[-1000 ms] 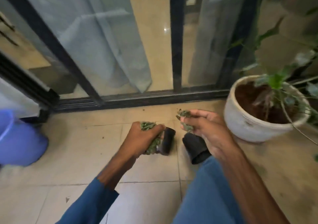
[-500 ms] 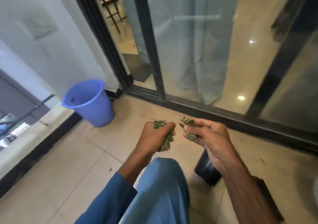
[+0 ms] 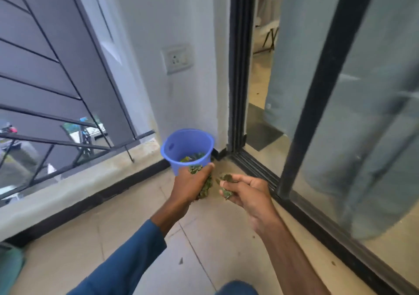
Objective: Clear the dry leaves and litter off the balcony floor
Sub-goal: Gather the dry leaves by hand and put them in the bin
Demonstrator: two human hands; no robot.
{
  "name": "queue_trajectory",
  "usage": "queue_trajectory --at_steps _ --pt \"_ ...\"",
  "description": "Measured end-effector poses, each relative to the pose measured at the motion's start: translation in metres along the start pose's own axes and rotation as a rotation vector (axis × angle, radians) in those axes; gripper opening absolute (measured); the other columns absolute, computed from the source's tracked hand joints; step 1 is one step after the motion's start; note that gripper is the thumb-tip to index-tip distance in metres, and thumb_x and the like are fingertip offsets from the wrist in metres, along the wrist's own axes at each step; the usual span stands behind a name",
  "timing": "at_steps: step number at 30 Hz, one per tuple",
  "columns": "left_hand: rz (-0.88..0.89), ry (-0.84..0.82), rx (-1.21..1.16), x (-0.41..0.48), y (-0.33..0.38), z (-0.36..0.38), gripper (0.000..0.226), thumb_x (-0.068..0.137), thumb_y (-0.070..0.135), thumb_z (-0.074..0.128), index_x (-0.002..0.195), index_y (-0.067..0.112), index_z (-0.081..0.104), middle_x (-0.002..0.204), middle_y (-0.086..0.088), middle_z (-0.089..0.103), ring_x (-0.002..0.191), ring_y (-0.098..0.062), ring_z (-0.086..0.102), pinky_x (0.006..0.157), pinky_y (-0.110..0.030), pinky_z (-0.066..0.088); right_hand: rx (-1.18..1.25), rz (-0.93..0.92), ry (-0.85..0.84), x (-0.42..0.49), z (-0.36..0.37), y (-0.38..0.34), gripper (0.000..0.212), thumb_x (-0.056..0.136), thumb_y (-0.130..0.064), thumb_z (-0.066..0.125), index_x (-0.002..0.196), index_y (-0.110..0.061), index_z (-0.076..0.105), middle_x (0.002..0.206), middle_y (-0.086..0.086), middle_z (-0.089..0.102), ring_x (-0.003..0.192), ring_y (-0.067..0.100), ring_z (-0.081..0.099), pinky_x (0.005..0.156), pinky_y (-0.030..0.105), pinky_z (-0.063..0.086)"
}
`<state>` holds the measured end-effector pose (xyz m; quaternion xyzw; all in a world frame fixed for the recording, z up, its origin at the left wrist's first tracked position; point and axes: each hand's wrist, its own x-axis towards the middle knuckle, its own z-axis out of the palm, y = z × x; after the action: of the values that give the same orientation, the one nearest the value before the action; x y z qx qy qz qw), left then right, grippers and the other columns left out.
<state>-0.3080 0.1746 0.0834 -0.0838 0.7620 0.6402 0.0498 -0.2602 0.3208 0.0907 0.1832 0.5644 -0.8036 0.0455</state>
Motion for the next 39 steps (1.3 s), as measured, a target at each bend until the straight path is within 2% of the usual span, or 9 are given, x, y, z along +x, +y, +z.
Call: queue_trajectory --at_steps 5,10,16,21,26,28,30,34,39 --pt "0.079 0.149 0.143 0.147 0.020 -0.014 0.050 0.091 0.054 0.071 0.064 0.012 0.065 0.064 -0.003 0.064 0.064 -0.016 0.059 0.065 -0.033 0.047 -0.096 -0.058 -0.050 0.136 0.075 -0.017 0.014 0.083 0.008 0.070 0.086 -0.004 0.075 0.075 0.012 0.072 0.064 0.018 0.065 0.059 0.025 0.056" --pt "0.001 0.136 0.324 0.264 0.027 -0.036 0.066 0.083 0.079 0.061 0.068 0.015 0.063 0.072 -0.006 0.066 0.065 -0.025 0.061 0.058 -0.029 0.045 -0.339 -0.115 0.070 0.272 0.129 -0.005 0.016 0.057 -0.018 0.069 0.070 -0.012 0.076 0.078 0.020 0.075 0.073 0.035 0.074 0.070 0.054 0.062" --pt "-0.289 -0.074 0.484 0.317 -0.005 -0.046 0.098 0.083 0.088 0.043 0.121 0.000 0.062 0.120 -0.020 0.065 0.102 -0.037 0.066 0.090 -0.046 0.057 -0.574 -0.001 0.019 0.342 0.152 0.030 0.029 0.092 -0.014 0.060 0.113 0.003 0.067 0.102 0.017 0.073 0.088 0.032 0.072 0.077 0.049 0.063" --pt "-0.450 -0.120 0.457 0.319 -0.020 -0.046 0.104 0.087 0.089 0.016 0.165 0.021 0.008 0.169 -0.020 0.011 0.148 -0.055 0.023 0.110 -0.074 0.025 -0.407 0.170 -0.070 0.338 0.143 0.038 0.031 0.098 0.008 0.042 0.128 0.003 0.047 0.104 0.007 0.052 0.089 0.017 0.055 0.103 0.044 0.051" --pt "-0.292 -0.101 0.331 0.308 -0.032 -0.041 0.087 0.100 0.073 0.022 0.158 0.010 0.035 0.159 -0.020 0.040 0.139 -0.038 0.047 0.108 -0.046 0.039 -0.307 0.150 0.014 0.323 0.126 0.038 0.025 0.097 0.009 0.040 0.115 0.006 0.057 0.089 0.012 0.051 0.073 0.017 0.052 0.091 0.035 0.055" --pt "-0.159 -0.078 0.374 0.297 -0.033 -0.034 0.072 0.104 0.066 0.030 0.111 0.004 0.067 0.100 -0.019 0.063 0.085 -0.027 0.062 0.072 -0.035 0.044 -0.288 0.105 0.006 0.304 0.115 0.034 0.037 0.094 0.012 0.041 0.127 0.009 0.057 0.089 0.018 0.059 0.085 0.027 0.062 0.086 0.032 0.055" --pt "0.001 0.014 0.421 0.281 -0.035 -0.026 0.058 0.105 0.058 0.040 0.070 0.014 0.053 0.066 -0.005 0.051 0.060 -0.019 0.048 0.058 -0.036 0.033 -0.221 0.069 -0.006 0.279 0.100 0.030 0.042 0.092 0.016 0.041 0.129 0.007 0.058 0.112 0.026 0.064 0.107 0.035 0.067 0.084 0.031 0.057" --pt "0.202 0.097 0.364 0.217 -0.044 0.011 0.037 0.102 0.048 0.056 0.101 0.013 0.068 0.099 -0.002 0.074 0.093 -0.018 0.065 0.079 -0.028 0.042 -0.156 -0.029 0.080 0.211 0.047 0.024 0.036 0.090 0.017 0.040 0.112 0.005 0.066 0.102 0.018 0.071 0.083 0.025 0.072 0.070 0.028 0.063" --pt "0.314 -0.256 0.334 0.083 -0.046 0.099 0.017 0.098 0.035 0.066 0.102 0.019 0.072 0.095 0.011 0.072 0.082 0.002 0.064 0.080 -0.014 0.048 -0.139 -0.035 0.320 0.092 -0.062 0.023 0.031 0.092 0.015 0.046 0.108 0.004 0.070 0.100 0.018 0.074 0.074 0.022 0.070 0.062 0.027 0.060"
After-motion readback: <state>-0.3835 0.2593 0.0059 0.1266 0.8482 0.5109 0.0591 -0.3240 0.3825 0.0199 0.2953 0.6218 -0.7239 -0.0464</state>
